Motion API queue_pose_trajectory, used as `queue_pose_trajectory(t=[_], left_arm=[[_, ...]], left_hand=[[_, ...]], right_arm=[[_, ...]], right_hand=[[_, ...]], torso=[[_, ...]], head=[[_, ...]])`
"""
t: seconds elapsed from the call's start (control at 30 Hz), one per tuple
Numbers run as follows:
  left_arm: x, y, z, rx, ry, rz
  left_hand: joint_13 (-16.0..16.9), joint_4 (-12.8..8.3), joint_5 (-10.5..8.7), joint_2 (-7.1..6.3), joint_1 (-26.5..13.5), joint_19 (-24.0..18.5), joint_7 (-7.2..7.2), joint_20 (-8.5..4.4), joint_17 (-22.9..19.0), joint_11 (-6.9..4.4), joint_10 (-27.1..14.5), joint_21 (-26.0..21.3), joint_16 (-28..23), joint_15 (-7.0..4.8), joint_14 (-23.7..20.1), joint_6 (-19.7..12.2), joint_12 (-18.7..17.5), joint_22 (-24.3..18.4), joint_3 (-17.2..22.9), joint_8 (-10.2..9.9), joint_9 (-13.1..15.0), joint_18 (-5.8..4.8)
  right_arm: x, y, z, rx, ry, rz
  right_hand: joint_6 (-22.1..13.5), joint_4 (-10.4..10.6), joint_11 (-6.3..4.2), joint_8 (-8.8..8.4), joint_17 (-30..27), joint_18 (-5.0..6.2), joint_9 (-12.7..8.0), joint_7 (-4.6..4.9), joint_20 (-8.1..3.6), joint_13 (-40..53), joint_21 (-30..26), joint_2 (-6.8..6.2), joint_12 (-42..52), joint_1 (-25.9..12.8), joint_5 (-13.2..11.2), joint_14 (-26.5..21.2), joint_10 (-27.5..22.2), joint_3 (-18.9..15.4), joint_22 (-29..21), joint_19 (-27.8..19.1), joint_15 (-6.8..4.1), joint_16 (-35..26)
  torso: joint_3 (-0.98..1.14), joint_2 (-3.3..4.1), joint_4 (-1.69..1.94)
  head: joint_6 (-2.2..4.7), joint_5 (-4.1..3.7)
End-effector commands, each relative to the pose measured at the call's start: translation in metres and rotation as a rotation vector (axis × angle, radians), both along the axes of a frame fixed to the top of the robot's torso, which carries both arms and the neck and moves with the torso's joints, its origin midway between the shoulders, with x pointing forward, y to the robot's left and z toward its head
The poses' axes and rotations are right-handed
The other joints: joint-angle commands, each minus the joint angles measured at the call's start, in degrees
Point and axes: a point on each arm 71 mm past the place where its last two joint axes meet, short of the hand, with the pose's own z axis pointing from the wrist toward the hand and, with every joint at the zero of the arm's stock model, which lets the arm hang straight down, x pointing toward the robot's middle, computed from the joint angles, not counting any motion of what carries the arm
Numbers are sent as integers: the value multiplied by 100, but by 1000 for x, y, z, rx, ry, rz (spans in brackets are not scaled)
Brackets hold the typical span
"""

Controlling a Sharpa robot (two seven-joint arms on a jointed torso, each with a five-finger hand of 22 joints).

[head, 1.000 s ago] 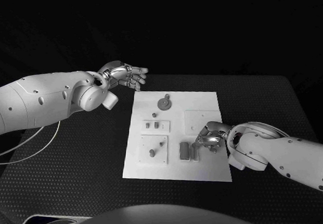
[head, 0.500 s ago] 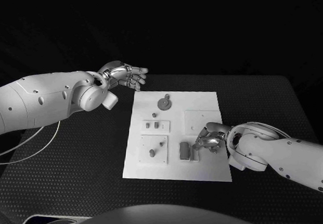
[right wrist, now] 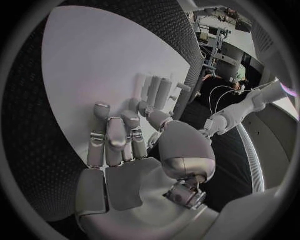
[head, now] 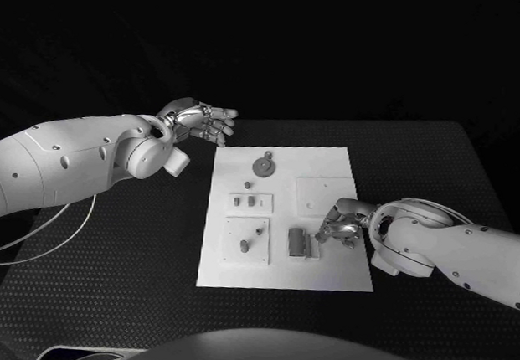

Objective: Assemble the parts on the task board

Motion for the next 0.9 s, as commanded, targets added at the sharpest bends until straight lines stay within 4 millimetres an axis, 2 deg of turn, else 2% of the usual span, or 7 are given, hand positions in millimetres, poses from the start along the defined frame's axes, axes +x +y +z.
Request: queue_pose_trajectory(t=[0.03, 0.1, 0.23, 0.43, 0.53, 0.7, 0.9], left_arm=[[0, -2, 1, -13, -1, -13], [0, -2, 1, -13, -2, -12], [0, -1, 1, -12, -1, -11], [0, -1, 1, -12, 0, -12], [0, 0, 1, -11, 0, -11], [0, -1, 1, -12, 2, -13], [0, -1, 1, -12, 5, -16]], left_hand=[[-6, -28, -32, 43, -23, -49, -14, 11, 7, 5, -32, -5, -23, 4, -19, -35, -18, -5, 6, -18, -7, 60], [-6, -28, -32, 43, -23, -49, -14, 11, 7, 5, -32, -5, -24, 4, -19, -35, -18, -5, 6, -18, -7, 60], [-6, -30, -32, 44, -23, -49, -14, 11, 8, 5, -32, -5, -25, 4, -19, -35, -18, -6, 7, -18, -7, 60], [-6, -31, -32, 45, -24, -49, -14, 11, 9, 5, -32, -5, -25, 4, -19, -35, -18, -6, 7, -18, -7, 60], [-6, -32, -32, 45, -25, -49, -14, 11, 9, 5, -32, -5, -26, 4, -18, -35, -18, -6, 8, -18, -7, 60], [-6, -32, -32, 45, -27, -49, -14, 11, 10, 5, -32, -5, -26, 4, -18, -35, -18, -6, 8, -18, -7, 60], [-6, -32, -32, 45, -30, -49, -14, 12, 11, 5, -32, -5, -27, 4, -18, -35, -18, -6, 7, -17, -6, 60]], right_arm=[[0, 3, 4, 68, -74, 27], [1, 2, 10, 94, -140, 38], [0, -3, 12, 98, -170, 27], [-4, -11, 13, 52, -174, 31], [-5, -10, 13, -18, -180, 52], [-4, -13, 9, -165, -178, 80], [-3, -6, 7, -210, -175, 79]], right_hand=[[-49, 5, 0, -15, -33, 33, -10, 26, 12, -8, 20, -233, 10, -68, -12, -20, 13, -53, 104, -7, -14, 1], [-160, 44, 37, -77, -51, 33, -40, 67, 10, -15, 9, -543, 4, -114, -9, -20, 9, -90, 93, 15, -12, -11], [-276, 214, 83, -141, -76, 33, -76, 111, 0, -16, -15, -982, 4, -146, -4, -21, -12, -60, 77, 60, 14, -28], [-264, 551, 79, -121, -57, 33, -74, 109, -23, -13, -41, -1404, 25, -104, -12, 10, -14, 28, 83, 109, 13, -24], [-260, 782, 78, -108, -138, 33, -65, 108, -3, -15, -72, -1718, 10, -342, -19, -59, -62, -53, 83, 83, 14, -63], [-117, 1069, 31, 2, -143, 33, 9, 58, 4, -8, -102, -1823, 14, -876, -37, -102, -101, -383, 88, 32, -10, -68], [185, 1613, -125, 199, 54, 33, 136, -99, -95, 130, -79, -1893, 284, -1291, -27, 72, 197, -324, 103, 104, -110, 29]], torso=[[-1, -1, 4], [1, -2, 5], [-3, -2, 3], [-5, 0, -2], [-3, -1, -3], [-4, -1, -4], [-4, 1, -1]], head=[[1, -4], [1, 1], [1, 4], [1, 14], [1, 15], [1, 7], [1, -1]])
